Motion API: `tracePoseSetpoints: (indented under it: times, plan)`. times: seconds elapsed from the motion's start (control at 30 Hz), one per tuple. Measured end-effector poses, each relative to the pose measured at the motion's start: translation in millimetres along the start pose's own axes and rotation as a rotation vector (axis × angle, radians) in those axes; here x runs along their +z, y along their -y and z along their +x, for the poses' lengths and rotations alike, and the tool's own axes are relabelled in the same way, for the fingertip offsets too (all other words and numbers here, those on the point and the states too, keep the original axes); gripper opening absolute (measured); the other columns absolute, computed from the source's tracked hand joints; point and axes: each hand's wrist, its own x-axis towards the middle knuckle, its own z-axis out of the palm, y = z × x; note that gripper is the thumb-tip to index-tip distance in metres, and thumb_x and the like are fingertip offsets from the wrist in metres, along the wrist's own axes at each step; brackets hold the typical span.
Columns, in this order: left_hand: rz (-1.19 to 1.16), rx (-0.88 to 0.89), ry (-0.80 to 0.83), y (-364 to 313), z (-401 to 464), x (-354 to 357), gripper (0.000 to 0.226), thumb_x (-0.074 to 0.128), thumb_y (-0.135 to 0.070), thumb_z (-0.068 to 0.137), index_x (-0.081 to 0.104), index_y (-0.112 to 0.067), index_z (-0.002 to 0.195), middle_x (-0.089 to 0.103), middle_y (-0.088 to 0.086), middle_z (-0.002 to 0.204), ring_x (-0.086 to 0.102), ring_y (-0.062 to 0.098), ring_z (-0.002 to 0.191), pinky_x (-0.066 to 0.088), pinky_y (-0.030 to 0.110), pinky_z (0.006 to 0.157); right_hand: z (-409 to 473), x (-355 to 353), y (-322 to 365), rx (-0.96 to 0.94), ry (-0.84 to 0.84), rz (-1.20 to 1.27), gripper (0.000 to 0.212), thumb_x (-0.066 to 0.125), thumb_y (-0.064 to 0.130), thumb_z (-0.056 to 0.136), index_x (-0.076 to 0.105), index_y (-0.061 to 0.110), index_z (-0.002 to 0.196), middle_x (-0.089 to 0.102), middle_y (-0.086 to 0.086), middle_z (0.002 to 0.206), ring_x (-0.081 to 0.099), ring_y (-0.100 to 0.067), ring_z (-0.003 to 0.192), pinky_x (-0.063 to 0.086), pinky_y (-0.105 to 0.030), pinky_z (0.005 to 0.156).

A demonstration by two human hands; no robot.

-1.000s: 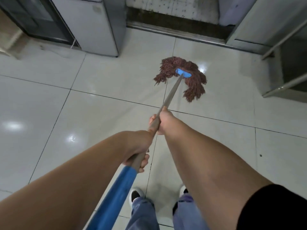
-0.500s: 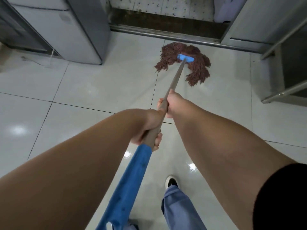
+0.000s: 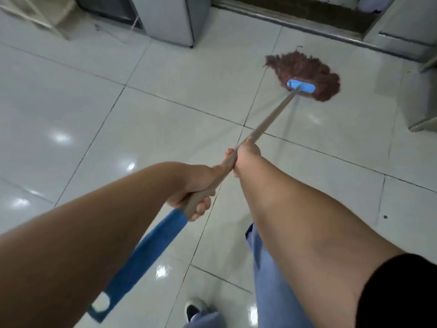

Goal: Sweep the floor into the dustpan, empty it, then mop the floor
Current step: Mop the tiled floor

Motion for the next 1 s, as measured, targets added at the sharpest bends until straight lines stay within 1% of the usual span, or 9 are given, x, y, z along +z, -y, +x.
tracePoseSetpoints:
  times: [0.1,0.2,0.3,0.47,0.57,0.7,0.8,0.9,1.0]
  plan:
    - [0.021,-0.077,0.059,131.3,-19.6,-0.6,0.073,0.029,-0.083,0.073,0.04,-0.012,0.085,0.039,0.001,0.042,0.037,0.015,0.032,0.039,0.016,0.044,-51.4,2.0,-124.1,0.089,0.006,-0.019,0.046,0.033,0.048,0.097,0.045,0.006,0.082,0.049,-0.004,0.034,0.047,-0.015,0.027,0.039,-0.013,0.036]
    - [0.038,-0.192,0.124,254.6,-47.8,-3.9,0.067,0.029,-0.082,0.075,0.037,-0.015,0.076,0.043,0.002,0.047,0.04,0.016,0.037,0.041,0.019,0.049,-115.0,3.2,-240.1,0.197,0.02,0.013,0.052,0.033,0.048,0.099,0.043,0.005,0.071,0.052,-0.006,0.047,0.05,-0.016,0.032,0.042,-0.023,0.044]
    - [0.043,-0.328,0.095,356.4,-84.2,-15.7,0.066,0.033,-0.083,0.073,0.036,-0.017,0.071,0.042,0.002,0.049,0.039,0.017,0.039,0.039,0.02,0.049,-171.6,11.3,-329.3,0.338,0.097,0.052,0.05,0.031,0.05,0.098,0.041,0.008,0.073,0.052,-0.004,0.033,0.054,-0.016,0.032,0.046,-0.027,0.048]
    - [0.052,-0.441,-0.122,412.2,-127.5,-15.4,0.065,0.039,-0.081,0.073,0.035,-0.016,0.071,0.035,0.0,0.043,0.027,0.016,0.035,0.028,0.017,0.043,-210.3,18.5,-375.8,0.55,0.214,0.258,0.056,0.038,0.063,0.089,0.044,0.009,0.078,0.044,-0.005,0.054,0.044,-0.017,0.036,0.045,-0.023,0.048]
    - [0.142,-0.416,-0.224,377.7,-124.3,-13.2,0.065,0.034,-0.08,0.075,0.034,-0.014,0.07,0.033,-0.001,0.038,0.026,0.015,0.031,0.028,0.015,0.043,-198.5,20.8,-347.2,0.543,0.257,0.335,0.059,0.035,0.069,0.087,0.035,0.011,0.074,0.039,-0.004,0.056,0.038,-0.015,0.025,0.043,-0.018,0.042]
    - [0.191,-0.344,-0.298,280.8,-98.4,7.3,0.067,0.028,-0.08,0.077,0.036,-0.014,0.071,0.034,-0.002,0.036,0.027,0.015,0.028,0.03,0.015,0.041,-153.3,-2.0,-261.1,0.486,0.26,0.293,0.061,0.03,0.072,0.085,0.031,0.013,0.074,0.041,-0.005,0.046,0.037,-0.014,0.026,0.043,-0.017,0.045]
    - [0.187,-0.253,-0.303,182.0,-49.6,50.3,0.065,0.028,-0.076,0.082,0.042,-0.012,0.075,0.041,0.0,0.042,0.032,0.013,0.027,0.036,0.017,0.042,-89.5,-46.1,-167.6,0.419,0.266,0.245,0.06,0.029,0.07,0.088,0.032,0.012,0.073,0.04,-0.003,0.031,0.039,-0.014,0.023,0.045,-0.018,0.044]
    - [0.095,-0.142,-0.28,63.3,9.2,107.0,0.062,0.033,-0.071,0.085,0.044,-0.011,0.075,0.044,0.001,0.037,0.036,0.013,0.024,0.04,0.016,0.042,-14.8,-109.7,-62.6,0.288,0.237,0.218,0.06,0.03,0.069,0.089,0.037,0.012,0.072,0.04,-0.002,0.032,0.04,-0.013,0.025,0.045,-0.015,0.045]
    - [-0.103,-0.022,-0.201,-56.5,60.3,163.9,0.058,0.033,-0.065,0.089,0.041,-0.011,0.07,0.041,-0.001,0.028,0.035,0.01,0.019,0.036,0.01,0.035,54.4,-167.7,50.3,0.138,0.159,0.157,0.058,0.032,0.064,0.092,0.043,0.011,0.071,0.045,-0.003,0.043,0.042,-0.015,0.038,0.046,-0.015,0.042]
